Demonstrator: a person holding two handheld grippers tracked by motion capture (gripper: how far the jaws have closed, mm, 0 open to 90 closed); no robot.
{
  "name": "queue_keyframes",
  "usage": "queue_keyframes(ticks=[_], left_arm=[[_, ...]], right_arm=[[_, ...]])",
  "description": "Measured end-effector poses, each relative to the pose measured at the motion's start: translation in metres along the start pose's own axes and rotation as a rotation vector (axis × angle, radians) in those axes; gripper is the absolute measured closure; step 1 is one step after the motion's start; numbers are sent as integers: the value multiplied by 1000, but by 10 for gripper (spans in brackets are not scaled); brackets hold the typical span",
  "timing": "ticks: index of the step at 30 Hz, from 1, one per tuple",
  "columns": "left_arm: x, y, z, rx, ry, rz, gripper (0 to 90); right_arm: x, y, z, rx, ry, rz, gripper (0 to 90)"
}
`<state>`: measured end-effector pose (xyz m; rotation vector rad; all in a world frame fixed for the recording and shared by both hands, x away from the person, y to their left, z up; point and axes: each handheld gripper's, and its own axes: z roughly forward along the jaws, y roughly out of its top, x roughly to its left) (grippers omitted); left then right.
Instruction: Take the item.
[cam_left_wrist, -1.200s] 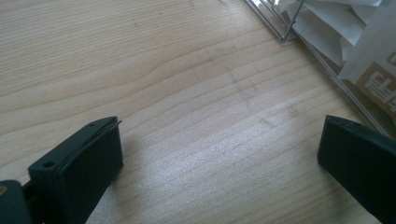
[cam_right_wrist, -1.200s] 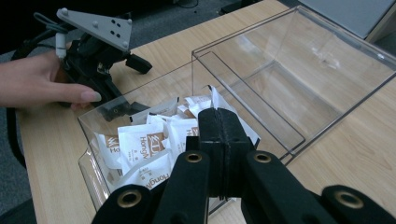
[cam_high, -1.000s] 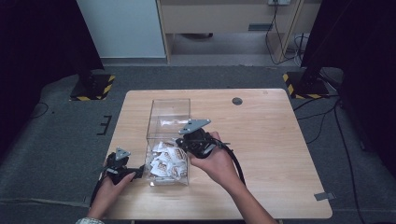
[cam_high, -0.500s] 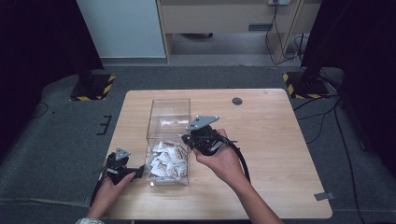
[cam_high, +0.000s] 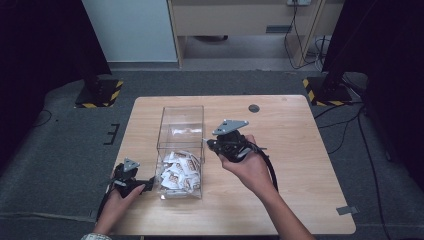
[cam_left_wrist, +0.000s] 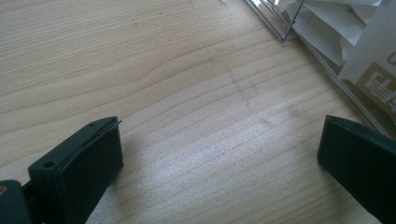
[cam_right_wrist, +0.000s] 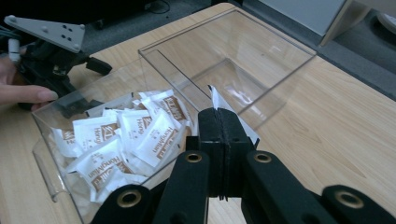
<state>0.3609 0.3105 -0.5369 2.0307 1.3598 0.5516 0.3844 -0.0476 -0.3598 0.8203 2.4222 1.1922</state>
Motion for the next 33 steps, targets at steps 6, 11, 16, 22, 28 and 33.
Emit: queue_keyframes(ticks=[6,11,16,22,28,33], left_arm=[[0,0,0,0,0,0,0],[0,0,0,0,0,0,0],[0,0,0,0,0,-1,0],[0,0,0,0,0,0,0],[0,0,0,0,0,-1,0],[0,0,0,0,0,-1,0]], right_arm=[[-14,-5,-5,-7,-26,20,898],[-24,-9,-8,-4,-46,34,898],[-34,-15,-12,-4,-62,39,898],[-43,-24,-16,-5,-82,57,898],[-52,-30,-19,7,-97,64,898],[-60,-33,-19,8,-118,70,898]])
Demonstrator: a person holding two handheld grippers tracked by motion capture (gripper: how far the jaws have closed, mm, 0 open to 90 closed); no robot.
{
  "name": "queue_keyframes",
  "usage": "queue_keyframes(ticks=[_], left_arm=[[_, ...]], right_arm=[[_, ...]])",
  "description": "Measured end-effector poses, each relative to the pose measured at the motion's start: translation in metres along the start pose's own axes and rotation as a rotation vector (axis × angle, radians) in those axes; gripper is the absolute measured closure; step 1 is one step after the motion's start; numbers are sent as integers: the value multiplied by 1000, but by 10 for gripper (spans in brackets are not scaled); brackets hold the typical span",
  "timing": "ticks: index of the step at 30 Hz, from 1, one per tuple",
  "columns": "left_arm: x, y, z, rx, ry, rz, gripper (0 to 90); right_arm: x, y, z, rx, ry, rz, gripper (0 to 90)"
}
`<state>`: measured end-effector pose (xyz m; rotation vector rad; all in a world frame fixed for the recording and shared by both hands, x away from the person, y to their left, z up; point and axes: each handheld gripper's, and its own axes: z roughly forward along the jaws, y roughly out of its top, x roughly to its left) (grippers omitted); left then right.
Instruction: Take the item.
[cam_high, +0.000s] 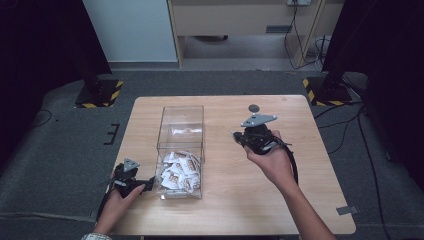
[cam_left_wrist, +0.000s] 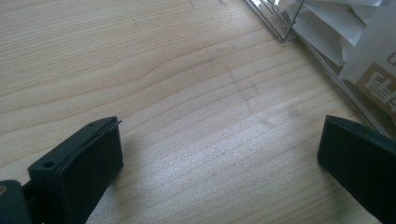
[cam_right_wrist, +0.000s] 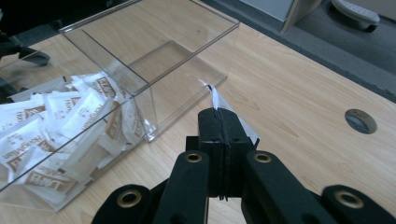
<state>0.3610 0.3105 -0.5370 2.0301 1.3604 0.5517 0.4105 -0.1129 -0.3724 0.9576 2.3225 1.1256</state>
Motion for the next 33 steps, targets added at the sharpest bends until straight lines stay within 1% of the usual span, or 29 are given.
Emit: queue_keyframes(ticks=[4,8,15,17,21,24,25,26,28,29,31,33], left_arm=[[0,0,0,0,0,0,0],[0,0,0,0,0,0,0],[0,0,0,0,0,0,0],[0,0,0,0,0,0,0],[0,0,0,0,0,1,0],[0,0,0,0,0,1,0],[0,0,0,0,0,1,0],[0,0,0,0,0,2,0],[0,0,0,0,0,1,0],[0,0,0,0,0,1,0],[0,0,0,0,0,2,0],[0,0,0,0,0,2,0]], right_arm=[[-6,-2,0,-15,-14,-1,899],[-14,-4,4,-8,-28,10,899],[-21,-8,10,4,-29,15,898],[-27,-11,13,9,-34,19,898],[-37,-15,16,14,-48,39,898],[-45,-20,19,13,-61,66,898],[-45,-20,19,13,-61,66,898],[-52,-24,21,18,-73,80,898],[-56,-27,23,23,-80,91,898],[-56,-27,23,23,-80,91,898],[-61,-31,24,27,-85,103,899],[-63,-33,24,17,-77,119,899]])
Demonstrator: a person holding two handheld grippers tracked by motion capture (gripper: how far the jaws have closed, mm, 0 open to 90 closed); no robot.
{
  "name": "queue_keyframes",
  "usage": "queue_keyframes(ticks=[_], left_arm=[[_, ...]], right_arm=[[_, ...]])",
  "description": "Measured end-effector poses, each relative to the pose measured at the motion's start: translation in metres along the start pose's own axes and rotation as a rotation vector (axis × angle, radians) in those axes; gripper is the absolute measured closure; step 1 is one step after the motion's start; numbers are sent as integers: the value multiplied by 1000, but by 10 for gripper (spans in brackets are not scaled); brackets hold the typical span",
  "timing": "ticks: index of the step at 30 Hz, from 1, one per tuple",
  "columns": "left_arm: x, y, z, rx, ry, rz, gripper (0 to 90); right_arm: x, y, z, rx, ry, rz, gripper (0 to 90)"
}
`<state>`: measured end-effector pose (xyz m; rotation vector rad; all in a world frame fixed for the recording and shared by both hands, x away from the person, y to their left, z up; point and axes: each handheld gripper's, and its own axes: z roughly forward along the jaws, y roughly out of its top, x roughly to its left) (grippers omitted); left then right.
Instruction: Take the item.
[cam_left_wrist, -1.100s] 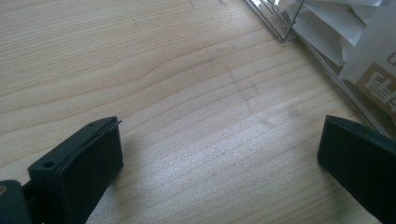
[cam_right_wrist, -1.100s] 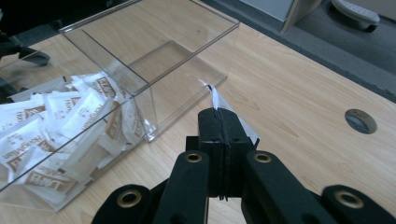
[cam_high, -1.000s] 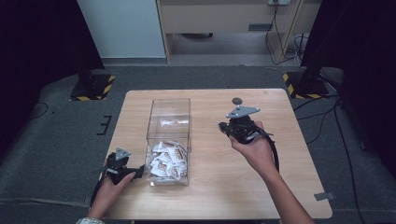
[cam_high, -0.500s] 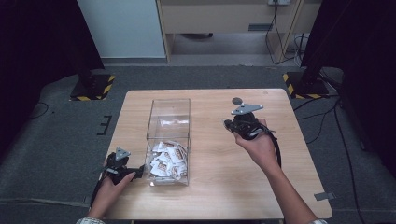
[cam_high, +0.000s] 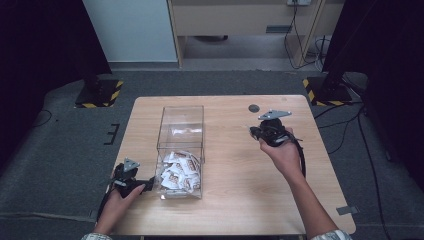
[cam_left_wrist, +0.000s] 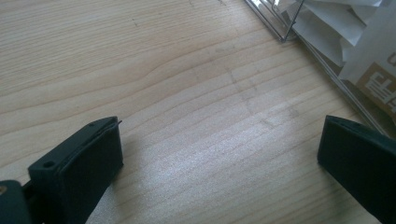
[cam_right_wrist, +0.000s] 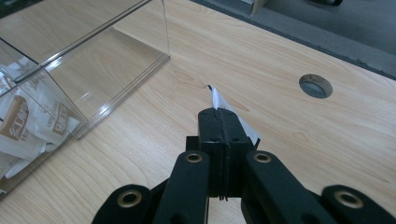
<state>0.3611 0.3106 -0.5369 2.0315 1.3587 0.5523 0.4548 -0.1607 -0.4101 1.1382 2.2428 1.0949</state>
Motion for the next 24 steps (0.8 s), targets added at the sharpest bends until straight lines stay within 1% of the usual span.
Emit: queue_keyframes(ticks=[7,11,17,20,24], left_arm=[[0,0,0,0,0,0,0],[0,0,0,0,0,0,0],[0,0,0,0,0,0,0],[0,0,0,0,0,0,0],[0,0,0,0,-1,1,0]], right_arm=[[-9,-13,7,16,-10,20,899],[-14,-23,11,38,-16,35,899],[-19,-31,12,47,-26,44,898],[-22,-35,13,54,-30,62,898],[-24,-39,15,64,-33,69,897]])
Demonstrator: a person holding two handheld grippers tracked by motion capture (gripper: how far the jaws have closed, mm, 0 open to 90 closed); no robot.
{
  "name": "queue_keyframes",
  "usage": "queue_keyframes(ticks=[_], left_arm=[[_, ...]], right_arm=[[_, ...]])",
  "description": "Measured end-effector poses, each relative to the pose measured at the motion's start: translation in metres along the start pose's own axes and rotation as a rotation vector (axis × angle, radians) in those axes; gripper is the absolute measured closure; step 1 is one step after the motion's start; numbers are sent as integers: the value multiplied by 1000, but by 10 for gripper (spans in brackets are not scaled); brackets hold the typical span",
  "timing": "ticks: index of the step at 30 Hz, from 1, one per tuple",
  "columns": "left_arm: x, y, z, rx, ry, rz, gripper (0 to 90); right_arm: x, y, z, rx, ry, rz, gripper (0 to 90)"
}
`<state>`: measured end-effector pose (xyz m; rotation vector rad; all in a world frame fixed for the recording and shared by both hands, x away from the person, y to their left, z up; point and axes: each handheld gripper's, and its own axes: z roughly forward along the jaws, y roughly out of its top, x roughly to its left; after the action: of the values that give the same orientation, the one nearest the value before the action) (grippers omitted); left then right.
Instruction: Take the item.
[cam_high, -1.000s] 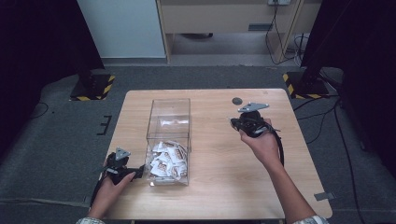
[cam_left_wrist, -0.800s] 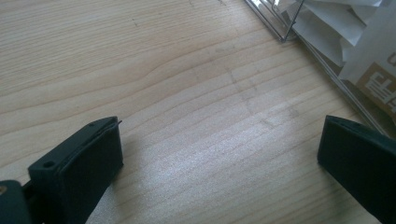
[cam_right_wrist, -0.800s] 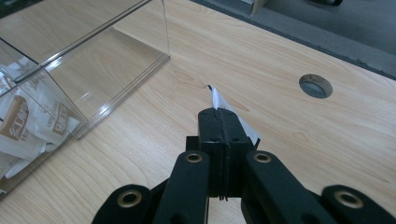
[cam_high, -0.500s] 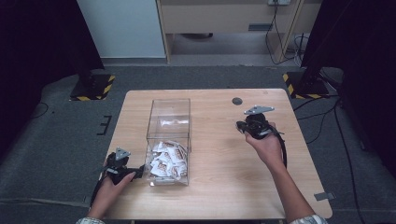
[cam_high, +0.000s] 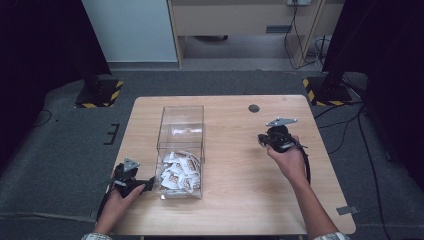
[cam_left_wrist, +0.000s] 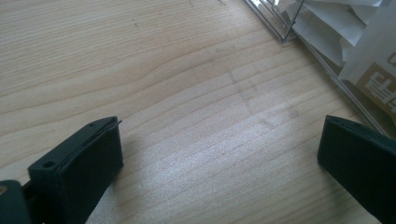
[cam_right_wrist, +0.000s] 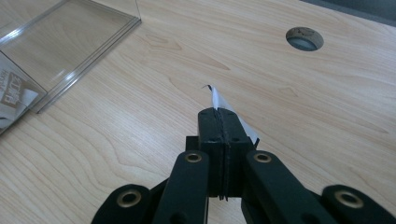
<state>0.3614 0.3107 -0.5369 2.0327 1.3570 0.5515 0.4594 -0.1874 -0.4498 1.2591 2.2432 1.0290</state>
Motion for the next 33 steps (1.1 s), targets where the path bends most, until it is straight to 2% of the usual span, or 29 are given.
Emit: queue_keyframes(ticks=[12,23,33], left_arm=[[0,0,0,0,0,0,0],[0,0,0,0,0,-2,0],[0,0,0,0,0,-2,0]], right_arm=[[-2,-12,19,28,-8,15,896],[0,-16,40,58,-9,31,892],[3,-17,52,62,-12,43,888]])
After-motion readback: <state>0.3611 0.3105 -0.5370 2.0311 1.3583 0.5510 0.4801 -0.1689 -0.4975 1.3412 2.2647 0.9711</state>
